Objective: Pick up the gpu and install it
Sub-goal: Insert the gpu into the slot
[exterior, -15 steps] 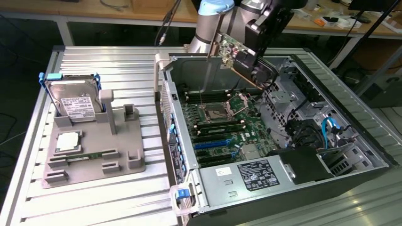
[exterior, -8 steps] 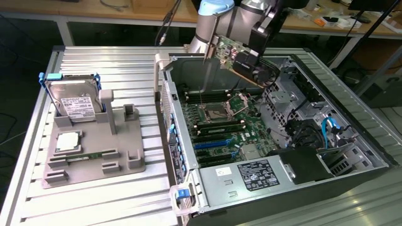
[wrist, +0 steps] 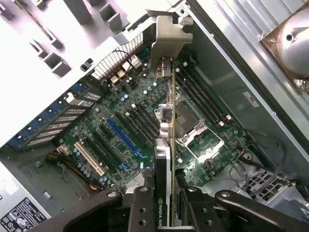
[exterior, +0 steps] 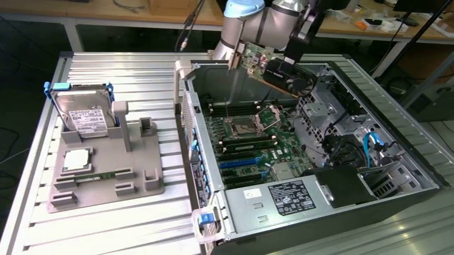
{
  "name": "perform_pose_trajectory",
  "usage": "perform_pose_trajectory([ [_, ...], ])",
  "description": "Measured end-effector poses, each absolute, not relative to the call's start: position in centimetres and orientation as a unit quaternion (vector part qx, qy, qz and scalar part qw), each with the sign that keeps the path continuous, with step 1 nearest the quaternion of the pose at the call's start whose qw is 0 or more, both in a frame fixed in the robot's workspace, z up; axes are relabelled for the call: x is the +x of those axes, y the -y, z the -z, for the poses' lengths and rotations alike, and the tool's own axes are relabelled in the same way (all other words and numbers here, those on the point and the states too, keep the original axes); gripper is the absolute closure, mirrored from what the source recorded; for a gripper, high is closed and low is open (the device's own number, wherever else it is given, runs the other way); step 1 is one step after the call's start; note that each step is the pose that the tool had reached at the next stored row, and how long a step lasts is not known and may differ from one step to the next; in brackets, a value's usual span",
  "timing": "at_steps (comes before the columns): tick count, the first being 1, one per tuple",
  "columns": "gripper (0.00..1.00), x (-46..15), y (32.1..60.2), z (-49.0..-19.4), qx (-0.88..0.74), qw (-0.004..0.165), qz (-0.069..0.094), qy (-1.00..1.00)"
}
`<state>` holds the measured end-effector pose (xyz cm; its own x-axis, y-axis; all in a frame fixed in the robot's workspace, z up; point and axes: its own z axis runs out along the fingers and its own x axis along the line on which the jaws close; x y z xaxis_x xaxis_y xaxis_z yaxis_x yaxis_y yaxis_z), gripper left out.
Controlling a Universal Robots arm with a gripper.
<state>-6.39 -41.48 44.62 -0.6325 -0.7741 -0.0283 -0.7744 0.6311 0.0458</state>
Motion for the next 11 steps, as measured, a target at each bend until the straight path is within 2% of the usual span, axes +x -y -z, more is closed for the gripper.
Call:
perform_pose_trajectory([
  [11, 0.73, -5.76, 41.48, -44.61, -0.573, 0.000, -0.029, -0.819],
])
